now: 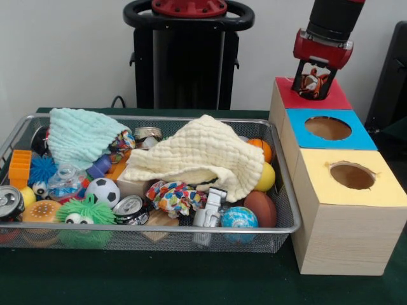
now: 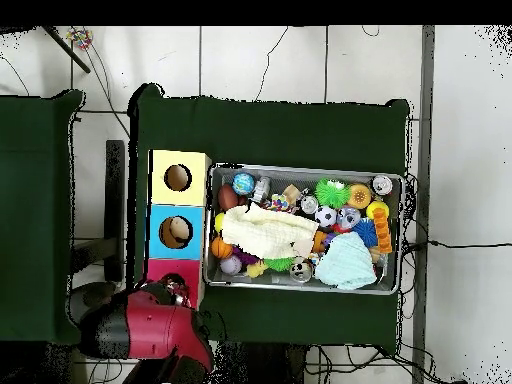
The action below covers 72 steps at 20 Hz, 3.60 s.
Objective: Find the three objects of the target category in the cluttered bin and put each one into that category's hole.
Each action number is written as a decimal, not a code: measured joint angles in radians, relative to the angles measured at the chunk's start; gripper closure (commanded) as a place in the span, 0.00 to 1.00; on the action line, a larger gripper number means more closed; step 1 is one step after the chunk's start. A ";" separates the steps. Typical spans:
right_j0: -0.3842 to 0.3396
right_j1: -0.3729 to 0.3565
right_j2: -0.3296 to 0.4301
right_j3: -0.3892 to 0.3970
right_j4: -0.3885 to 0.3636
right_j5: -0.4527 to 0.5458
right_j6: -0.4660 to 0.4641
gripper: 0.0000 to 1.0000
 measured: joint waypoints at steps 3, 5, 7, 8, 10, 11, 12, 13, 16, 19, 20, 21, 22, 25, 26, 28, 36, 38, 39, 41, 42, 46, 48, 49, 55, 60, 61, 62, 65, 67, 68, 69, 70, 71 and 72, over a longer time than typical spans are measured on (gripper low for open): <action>0.054 0.022 -0.057 -0.031 -0.001 0.018 0.000 0.00; 0.084 0.031 -0.099 -0.060 -0.007 0.055 0.000 0.00; 0.110 0.036 -0.158 -0.113 -0.025 0.138 0.000 0.00; 0.112 0.035 -0.176 -0.132 -0.032 0.171 0.000 0.00; 0.112 0.033 -0.203 -0.166 -0.044 0.227 0.000 0.00; 0.110 0.031 -0.213 -0.180 -0.049 0.249 0.000 0.00; 0.106 0.029 -0.223 -0.196 -0.055 0.273 0.000 0.00; 0.101 0.026 -0.233 -0.213 -0.061 0.297 0.000 0.00; 0.083 0.017 -0.257 -0.258 -0.078 0.335 0.000 0.00; 0.061 0.010 -0.265 -0.293 -0.092 0.334 0.000 0.00; 0.049 0.008 -0.267 -0.307 -0.097 0.334 0.000 0.00; 0.043 0.008 -0.267 -0.312 -0.098 0.333 0.000 0.00; 0.037 0.008 -0.267 -0.316 -0.100 0.333 0.000 0.00; 0.007 0.007 -0.262 -0.329 -0.101 0.322 0.000 0.00; -0.023 0.008 -0.246 -0.329 -0.101 0.298 0.000 0.00; -0.040 0.008 -0.232 -0.329 -0.101 0.282 0.000 0.00; -0.101 0.020 -0.149 -0.327 -0.101 0.189 0.000 0.00; -0.101 0.020 -0.136 -0.325 -0.101 0.188 0.000 0.00; -0.100 0.020 -0.131 -0.324 -0.101 0.188 0.000 0.00; -0.096 0.020 -0.121 -0.324 -0.099 0.188 0.000 0.00; -0.095 0.020 -0.115 -0.324 -0.097 0.188 0.000 1.00; -0.090 0.019 -0.093 -0.324 -0.083 0.193 0.000 1.00; -0.087 0.018 -0.091 -0.324 -0.081 0.211 0.000 1.00; -0.083 0.016 -0.091 -0.323 -0.081 0.241 0.000 1.00; -0.080 -0.008 -0.083 -0.313 -0.058 0.367 0.000 1.00; -0.067 -0.033 -0.068 -0.270 -0.025 0.393 0.000 1.00; -0.067 -0.036 -0.064 -0.262 -0.020 0.393 0.000 1.00; -0.067 -0.037 -0.061 -0.256 -0.015 0.393 0.000 1.00; -0.070 -0.040 -0.040 -0.224 0.011 0.393 0.000 1.00; -0.073 -0.039 -0.025 -0.207 0.021 0.392 0.000 1.00; -0.073 -0.037 -0.021 -0.202 0.024 0.392 0.000 1.00; -0.074 -0.031 -0.011 -0.194 0.026 0.390 0.000 1.00; -0.074 -0.025 -0.001 -0.185 0.027 0.388 0.000 1.00; -0.074 -0.019 0.002 -0.181 0.027 0.383 0.000 1.00; -0.074 -0.013 0.005 -0.177 0.027 0.379 0.000 1.00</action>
